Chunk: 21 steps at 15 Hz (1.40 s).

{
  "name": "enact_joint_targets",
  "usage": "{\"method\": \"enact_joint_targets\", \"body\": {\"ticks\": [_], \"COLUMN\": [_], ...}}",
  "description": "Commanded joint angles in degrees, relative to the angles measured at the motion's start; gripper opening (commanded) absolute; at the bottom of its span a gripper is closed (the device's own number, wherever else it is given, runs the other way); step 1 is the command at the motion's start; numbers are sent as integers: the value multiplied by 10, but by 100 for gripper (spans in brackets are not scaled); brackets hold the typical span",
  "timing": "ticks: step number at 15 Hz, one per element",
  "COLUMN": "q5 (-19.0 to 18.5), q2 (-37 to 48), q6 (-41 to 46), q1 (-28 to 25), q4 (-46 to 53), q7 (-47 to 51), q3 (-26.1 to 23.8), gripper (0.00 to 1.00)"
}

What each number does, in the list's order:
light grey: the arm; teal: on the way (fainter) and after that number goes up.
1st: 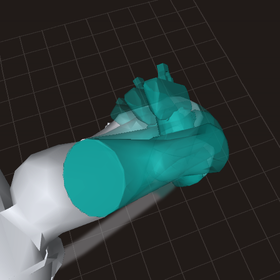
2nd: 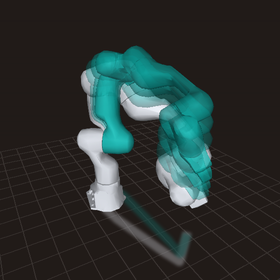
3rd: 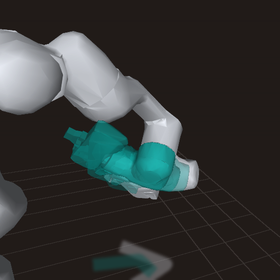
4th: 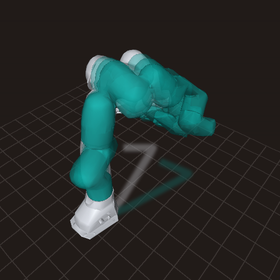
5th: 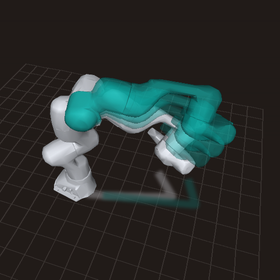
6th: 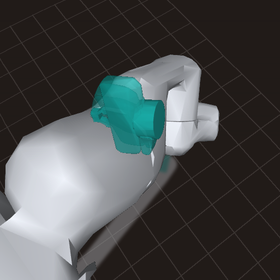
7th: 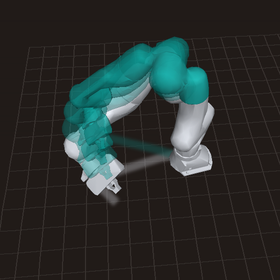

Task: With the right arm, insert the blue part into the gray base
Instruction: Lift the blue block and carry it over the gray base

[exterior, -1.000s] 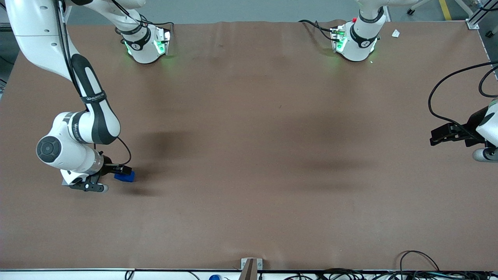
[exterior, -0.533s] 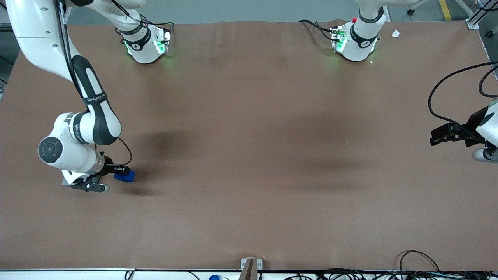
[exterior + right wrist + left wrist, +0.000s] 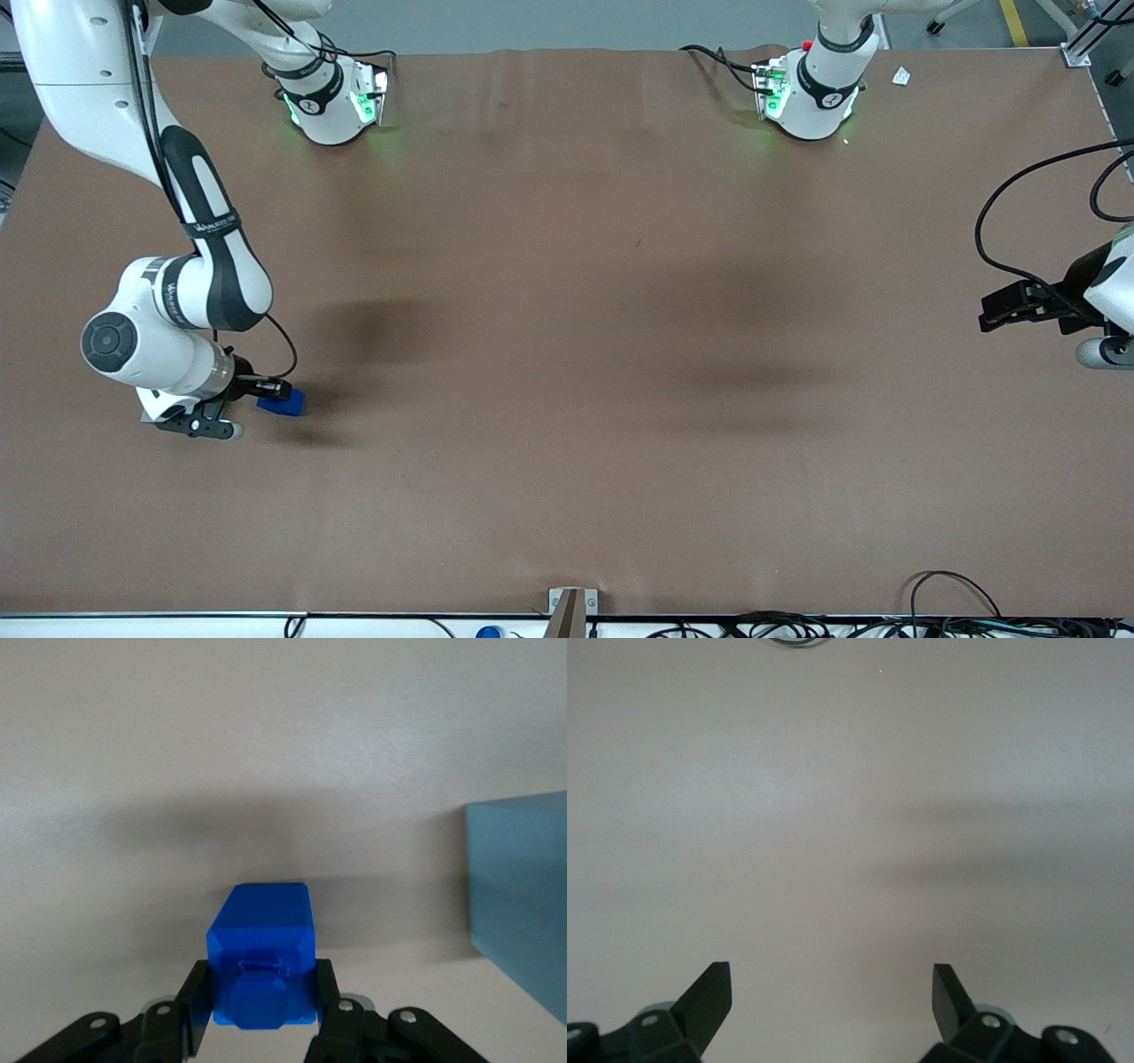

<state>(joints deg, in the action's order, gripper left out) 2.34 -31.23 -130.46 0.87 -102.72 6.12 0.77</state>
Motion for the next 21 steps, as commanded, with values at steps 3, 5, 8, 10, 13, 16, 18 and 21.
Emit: {"method": "enact_joint_targets", "body": {"ticks": [3, 5, 8, 10, 13, 16, 18, 21], "q5": [6, 5, -41, -50, -51, -43, -43, -44], "q2": [76, 104, 104, 96, 82, 37, 22, 8], "q6": [179, 225, 231, 218, 187, 179, 179, 179], "q1": [48, 60, 102, 113, 113, 122, 130, 135], "q4": [39, 50, 73, 93, 93, 125, 137, 147], "q7": [-30, -47, -183, -218, -212, -175, -172, -172], "q3": [-6, -5, -5, -5, -5, -5, -5, -5], "gripper": [0, 0, 0, 0, 0, 0, 0, 0]}}
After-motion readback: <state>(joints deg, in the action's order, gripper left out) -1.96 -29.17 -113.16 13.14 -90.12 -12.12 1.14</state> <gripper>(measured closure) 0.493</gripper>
